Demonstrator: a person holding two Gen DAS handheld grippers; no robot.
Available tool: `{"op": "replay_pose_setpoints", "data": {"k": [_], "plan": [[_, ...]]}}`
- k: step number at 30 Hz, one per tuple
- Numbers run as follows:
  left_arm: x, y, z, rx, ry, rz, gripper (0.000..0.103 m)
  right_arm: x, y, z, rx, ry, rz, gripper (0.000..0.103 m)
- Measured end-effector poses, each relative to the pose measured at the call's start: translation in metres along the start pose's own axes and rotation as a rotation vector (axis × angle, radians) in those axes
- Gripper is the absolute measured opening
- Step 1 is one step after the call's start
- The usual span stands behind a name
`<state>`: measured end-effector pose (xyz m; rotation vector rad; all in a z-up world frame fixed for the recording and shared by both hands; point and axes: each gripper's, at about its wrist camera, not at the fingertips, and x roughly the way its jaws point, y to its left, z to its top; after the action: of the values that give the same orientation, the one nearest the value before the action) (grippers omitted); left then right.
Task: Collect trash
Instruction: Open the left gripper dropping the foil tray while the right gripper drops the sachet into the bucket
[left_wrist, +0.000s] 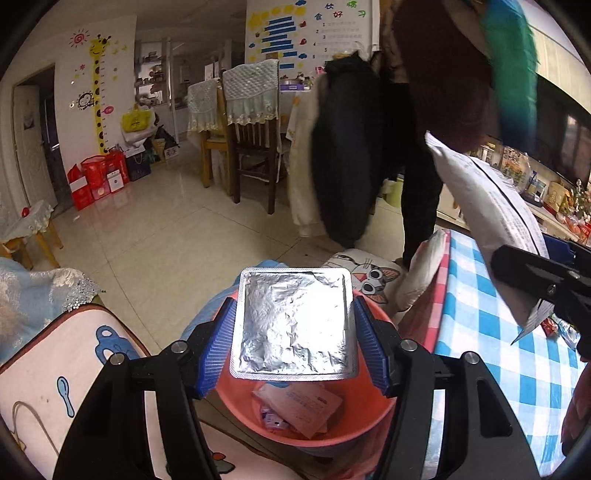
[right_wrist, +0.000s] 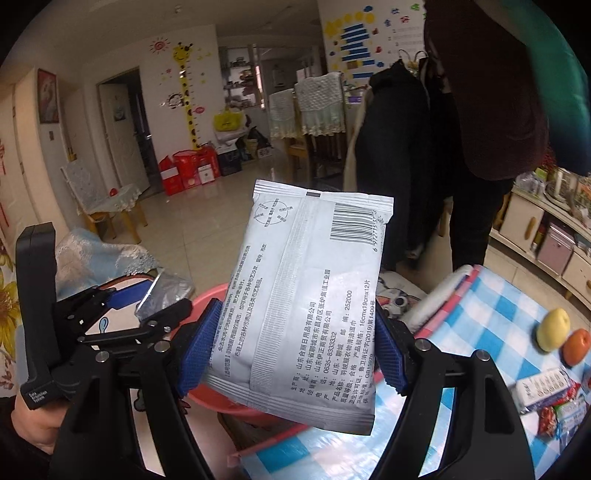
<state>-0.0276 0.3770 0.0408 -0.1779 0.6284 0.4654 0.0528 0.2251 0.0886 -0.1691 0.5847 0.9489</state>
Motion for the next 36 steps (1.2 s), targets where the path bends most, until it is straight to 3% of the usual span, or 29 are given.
{"op": "replay_pose_setpoints", "data": {"k": [11,22,27,34,36], "plan": [[0.027,0.023,-0.002,-0.017,0.028,0.012,0.063,0.049,0.033,0.005,-0.044,0.057,0.055,0.076],[0.069,0.042,-0.018,-0.037,0.123,-0.014,0.064,0.102,0.031,-0.003,-0.07,0.173,0.115,0.076],[0.084,0.047,-0.022,-0.058,0.172,-0.038,0.064,0.11,0.029,-0.002,-0.092,0.188,0.106,0.076],[0.091,0.042,-0.021,-0.04,0.176,-0.038,0.065,0.099,0.009,0.0,-0.039,0.163,0.075,0.076],[0.089,0.039,-0.018,-0.031,0.167,-0.041,0.071,0.092,0.003,-0.001,-0.021,0.154,0.074,0.076]]}}
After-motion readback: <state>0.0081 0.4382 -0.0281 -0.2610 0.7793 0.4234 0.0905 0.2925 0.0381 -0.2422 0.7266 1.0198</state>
